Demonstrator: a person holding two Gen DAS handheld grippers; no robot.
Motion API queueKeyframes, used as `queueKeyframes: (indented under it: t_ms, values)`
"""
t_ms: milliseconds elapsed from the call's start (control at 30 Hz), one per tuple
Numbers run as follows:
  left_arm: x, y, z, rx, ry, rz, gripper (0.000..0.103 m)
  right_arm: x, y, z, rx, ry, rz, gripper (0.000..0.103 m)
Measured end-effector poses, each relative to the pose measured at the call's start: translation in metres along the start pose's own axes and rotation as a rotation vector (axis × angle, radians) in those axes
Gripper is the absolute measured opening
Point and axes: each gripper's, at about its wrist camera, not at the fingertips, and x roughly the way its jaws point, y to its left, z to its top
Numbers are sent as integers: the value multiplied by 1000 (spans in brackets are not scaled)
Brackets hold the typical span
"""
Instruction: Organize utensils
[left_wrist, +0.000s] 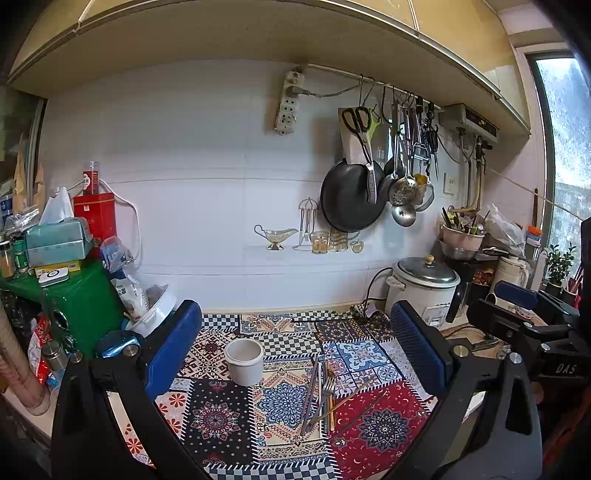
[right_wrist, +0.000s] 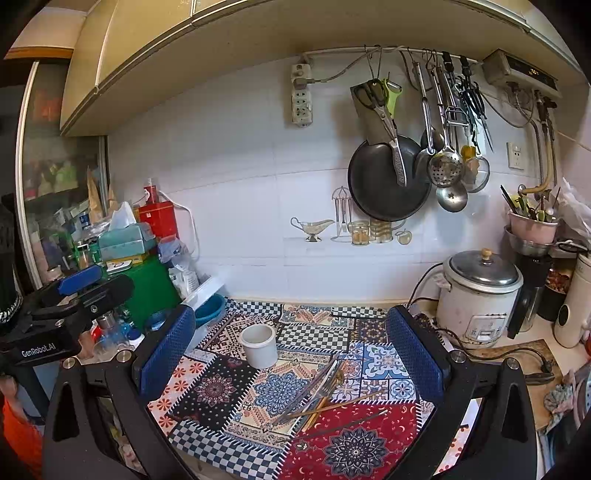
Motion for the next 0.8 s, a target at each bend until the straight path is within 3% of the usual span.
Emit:
queueKeyframes:
  t_ms: [800]
  values:
    - [5,11,0,-14,4,2,103,4,2,5,10,-8,-6,103]
